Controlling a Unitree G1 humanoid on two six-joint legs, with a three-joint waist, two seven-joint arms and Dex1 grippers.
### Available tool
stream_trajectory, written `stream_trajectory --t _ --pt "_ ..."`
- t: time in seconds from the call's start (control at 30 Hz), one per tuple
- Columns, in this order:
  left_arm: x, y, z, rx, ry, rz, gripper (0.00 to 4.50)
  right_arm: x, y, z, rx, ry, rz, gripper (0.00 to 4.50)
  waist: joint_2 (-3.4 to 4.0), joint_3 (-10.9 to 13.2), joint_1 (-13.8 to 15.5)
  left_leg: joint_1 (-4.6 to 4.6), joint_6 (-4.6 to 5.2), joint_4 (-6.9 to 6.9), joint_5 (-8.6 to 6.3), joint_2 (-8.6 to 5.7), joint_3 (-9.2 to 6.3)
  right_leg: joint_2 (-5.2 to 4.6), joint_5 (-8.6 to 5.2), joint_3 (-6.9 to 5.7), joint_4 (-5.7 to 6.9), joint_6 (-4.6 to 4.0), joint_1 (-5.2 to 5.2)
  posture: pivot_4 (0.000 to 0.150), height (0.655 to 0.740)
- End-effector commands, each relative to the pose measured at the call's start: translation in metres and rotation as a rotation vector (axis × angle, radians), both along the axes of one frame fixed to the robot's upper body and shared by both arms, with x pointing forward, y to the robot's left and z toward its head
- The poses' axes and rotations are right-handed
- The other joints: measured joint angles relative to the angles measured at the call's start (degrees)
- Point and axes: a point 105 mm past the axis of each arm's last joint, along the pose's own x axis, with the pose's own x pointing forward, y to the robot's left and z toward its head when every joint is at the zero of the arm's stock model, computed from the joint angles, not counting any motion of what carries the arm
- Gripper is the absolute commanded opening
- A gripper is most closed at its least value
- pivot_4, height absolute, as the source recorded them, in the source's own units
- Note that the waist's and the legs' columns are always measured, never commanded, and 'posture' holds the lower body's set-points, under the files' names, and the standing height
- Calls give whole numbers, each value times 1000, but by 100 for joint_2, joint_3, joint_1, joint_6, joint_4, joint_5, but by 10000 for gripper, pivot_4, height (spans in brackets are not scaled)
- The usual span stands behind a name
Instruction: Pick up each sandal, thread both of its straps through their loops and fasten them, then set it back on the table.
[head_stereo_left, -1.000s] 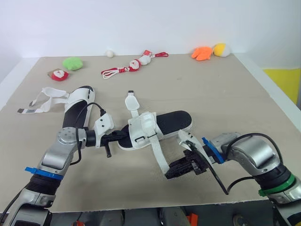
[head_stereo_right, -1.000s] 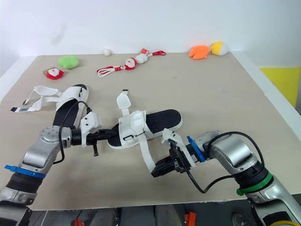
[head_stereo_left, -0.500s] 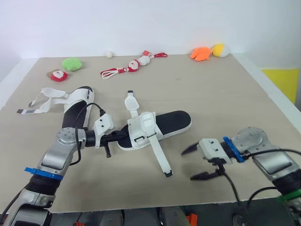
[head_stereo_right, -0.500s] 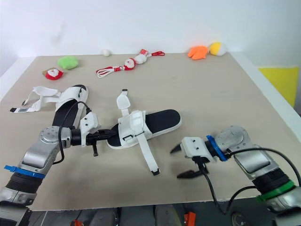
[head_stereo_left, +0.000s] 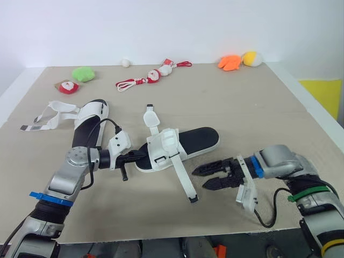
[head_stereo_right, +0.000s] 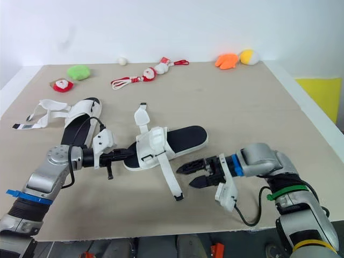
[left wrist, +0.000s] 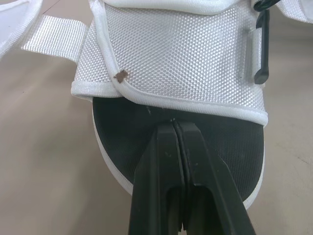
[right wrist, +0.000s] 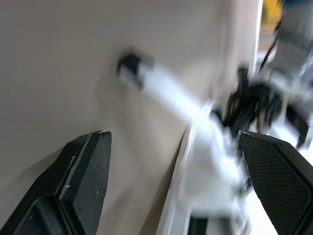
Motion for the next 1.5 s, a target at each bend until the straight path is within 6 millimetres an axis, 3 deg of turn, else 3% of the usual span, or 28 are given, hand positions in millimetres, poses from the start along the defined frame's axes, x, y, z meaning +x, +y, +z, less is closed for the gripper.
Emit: stream_trajectory --t 0.03,0.33,0.43,0.7,0.97,1.07,1.17,1.2,1.33,1.5 --pt "-7 1 -26 46 101 -6 0 -12 17 5 49 -62 98 44498 -1 -1 -1 3 0 2 0 0 1 2 1 4 1 -2 1 1500 7400" --pt "-7 1 -25 44 97 -2 0 -12 25 0 45 -86 122 44498 -2 -2 -3 8 0 3 1 -2 12 21 1 50 4 -2 2 1500 7400" --pt "-7 1 -26 45 96 0 0 -18 24 0 60 -68 148 36363 -1 -2 -4 10 0 3 1 -2 13 25 1 57 4 -2 2 1500 7400" --pt "-6 1 -25 44 95 1 0 -26 20 -4 48 -38 173 226 -2 -2 -5 9 0 3 1 -7 24 25 1 77 4 -2 2 1500 7400" --pt "-6 1 -25 45 92 -1 0 -23 14 -6 43 -12 141 226 -2 -2 -5 10 0 3 1 -10 26 25 1 84 4 -2 2 1500 7400" --pt "-6 1 -25 45 93 -1 0 -23 9 -3 47 -9 135 9615 -2 -2 -5 9 1 3 1 -13 26 25 1 90 4 -2 2 1500 7400" --pt "-7 1 -26 45 94 -3 0 -22 8 8 92 -36 132 21978 -2 -2 -6 10 1 3 1 -14 29 25 0 94 4 -2 2 1500 7400" --pt "-7 1 -25 44 95 -3 0 -21 8 13 116 -51 131 29067 -2 -2 -6 10 1 3 1 -14 29 25 0 94 4 -2 2 1500 7400" --pt "-6 1 -26 44 97 -3 0 -11 11 21 108 -137 120 44710 -2 -2 -5 10 1 4 1 -16 29 25 1 96 4 -1 2 1500 7400" --pt "-6 0 -26 40 96 -3 0 -4 20 16 96 -200 110 44710 -8 -5 -6 10 1 5 1 -18 29 26 1 98 4 0 2 1500 7400"
